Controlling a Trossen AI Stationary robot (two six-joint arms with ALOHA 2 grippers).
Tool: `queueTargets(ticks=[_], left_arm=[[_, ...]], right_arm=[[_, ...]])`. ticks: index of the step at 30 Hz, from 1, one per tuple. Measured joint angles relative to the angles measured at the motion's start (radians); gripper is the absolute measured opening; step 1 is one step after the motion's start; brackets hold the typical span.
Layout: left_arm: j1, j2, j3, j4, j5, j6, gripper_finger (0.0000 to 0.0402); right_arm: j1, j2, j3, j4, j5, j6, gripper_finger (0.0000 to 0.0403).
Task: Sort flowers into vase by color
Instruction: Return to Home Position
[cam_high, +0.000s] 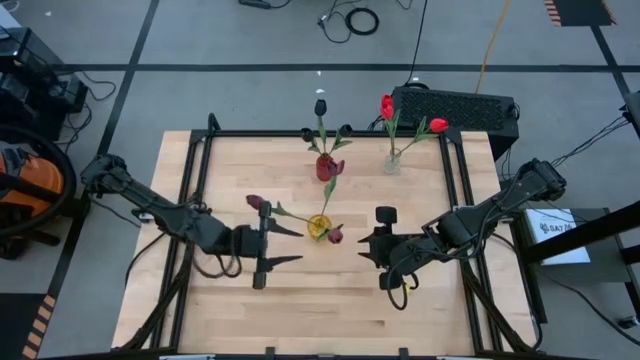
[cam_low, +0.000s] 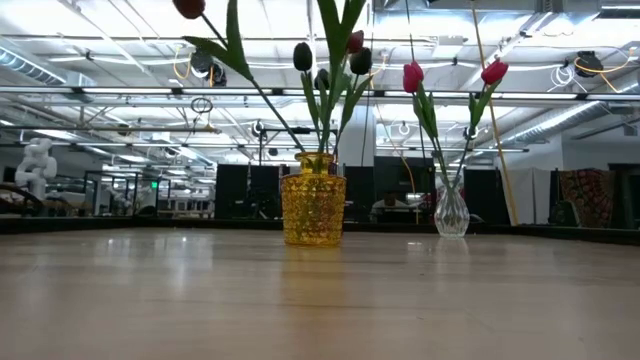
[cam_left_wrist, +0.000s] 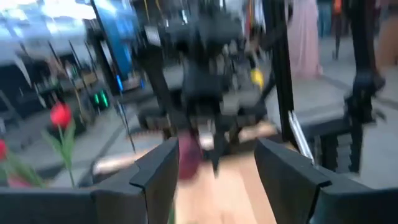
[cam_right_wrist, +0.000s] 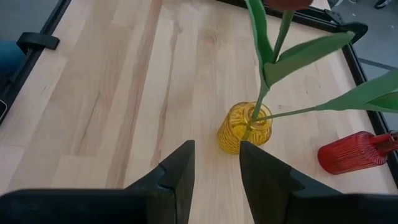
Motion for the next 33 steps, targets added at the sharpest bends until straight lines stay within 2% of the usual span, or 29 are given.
queueTargets(ticks=[3, 6, 12, 16, 19, 23, 29, 33], left_arm=[[0.0, -0.003, 0.0, 0.103, 0.005, 0.066, 0.0215], [0.001, -0.039, 0.002, 0.104, 0.004, 0.11, 0.0215], [-0.043, -0.233, 0.039, -0.167, -0.185, 0.061, 0.0215], [-0.084, -0.4, 0.039, -0.328, -0.2, 0.043, 0.0215], [-0.097, -0.507, 0.026, -0.469, -0.199, -0.012, 0.0207], [-0.097, -0.619, -0.068, -0.546, -0.173, -0.1, 0.0178], [-0.097, -0.731, -0.272, -0.516, -0.167, -0.143, 0.013], [-0.096, -0.772, -0.393, -0.449, -0.181, -0.144, 0.0104]], right_arm=[[0.0, 0.0, 0.0, 0.0, 0.0, -0.001, 0.0118], [0.0, 0.0, 0.0, 0.002, 0.0, -0.02, 0.0118], [-0.001, -0.026, 0.0, -0.001, 0.093, -0.1, 0.0108], [0.0, -0.1, 0.0, -0.028, 0.086, -0.154, 0.008], [0.001, -0.189, -0.017, -0.047, 0.026, -0.181, 0.0045], [0.001, -0.354, -0.143, 0.017, -0.032, -0.214, 0.0006], [0.0, -0.612, -0.441, 0.276, -0.092, -0.24, 0.0003], [0.0, -0.724, -0.595, 0.413, -0.143, -0.243, 0.0001]])
